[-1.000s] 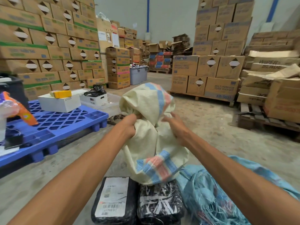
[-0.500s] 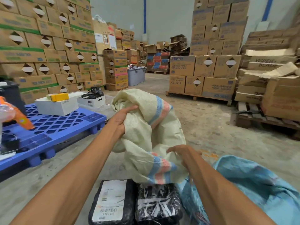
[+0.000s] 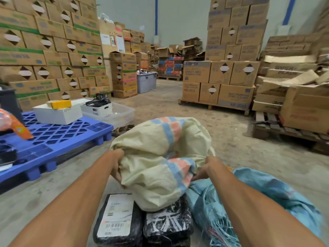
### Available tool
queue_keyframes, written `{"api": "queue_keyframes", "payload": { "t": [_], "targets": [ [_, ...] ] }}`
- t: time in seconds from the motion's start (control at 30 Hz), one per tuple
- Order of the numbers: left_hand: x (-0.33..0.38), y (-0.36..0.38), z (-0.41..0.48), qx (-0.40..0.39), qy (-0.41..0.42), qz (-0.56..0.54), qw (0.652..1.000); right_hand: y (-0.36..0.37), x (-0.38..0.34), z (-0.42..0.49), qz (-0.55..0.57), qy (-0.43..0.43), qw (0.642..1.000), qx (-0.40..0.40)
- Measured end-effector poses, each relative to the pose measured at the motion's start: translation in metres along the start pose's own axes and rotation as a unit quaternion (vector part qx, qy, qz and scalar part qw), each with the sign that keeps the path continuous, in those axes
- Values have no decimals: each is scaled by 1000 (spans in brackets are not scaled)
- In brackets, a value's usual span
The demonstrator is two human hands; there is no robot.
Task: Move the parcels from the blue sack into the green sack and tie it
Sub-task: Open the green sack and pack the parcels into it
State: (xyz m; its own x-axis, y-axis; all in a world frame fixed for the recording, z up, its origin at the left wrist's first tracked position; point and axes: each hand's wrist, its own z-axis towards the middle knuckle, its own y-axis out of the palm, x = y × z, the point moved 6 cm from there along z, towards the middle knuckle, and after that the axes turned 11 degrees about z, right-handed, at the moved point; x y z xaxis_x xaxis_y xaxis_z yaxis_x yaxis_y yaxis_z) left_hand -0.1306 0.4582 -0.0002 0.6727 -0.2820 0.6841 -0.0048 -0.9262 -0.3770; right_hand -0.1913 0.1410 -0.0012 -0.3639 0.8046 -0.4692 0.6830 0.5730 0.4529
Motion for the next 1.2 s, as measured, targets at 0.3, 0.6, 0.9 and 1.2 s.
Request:
{"api": "queue_keyframes", "payload": {
  "t": [0.3, 0.6, 0.9, 1.2],
  "targets": [
    [22, -12, -16, -14, -111, -453, 884, -24, -52, 3, -56, -49, 996, 54],
    [46, 17, -47, -30, 61, -310, 948, -14, -33, 6, -71, -90, 993, 17],
    [36, 83, -42, -169, -3, -149, 974, 49, -18, -22, -360, -153, 918, -67],
    [38, 63, -21, -101, 53, -45, 992, 22, -19, -4, -261, -117, 958, 3]
  ]
}}
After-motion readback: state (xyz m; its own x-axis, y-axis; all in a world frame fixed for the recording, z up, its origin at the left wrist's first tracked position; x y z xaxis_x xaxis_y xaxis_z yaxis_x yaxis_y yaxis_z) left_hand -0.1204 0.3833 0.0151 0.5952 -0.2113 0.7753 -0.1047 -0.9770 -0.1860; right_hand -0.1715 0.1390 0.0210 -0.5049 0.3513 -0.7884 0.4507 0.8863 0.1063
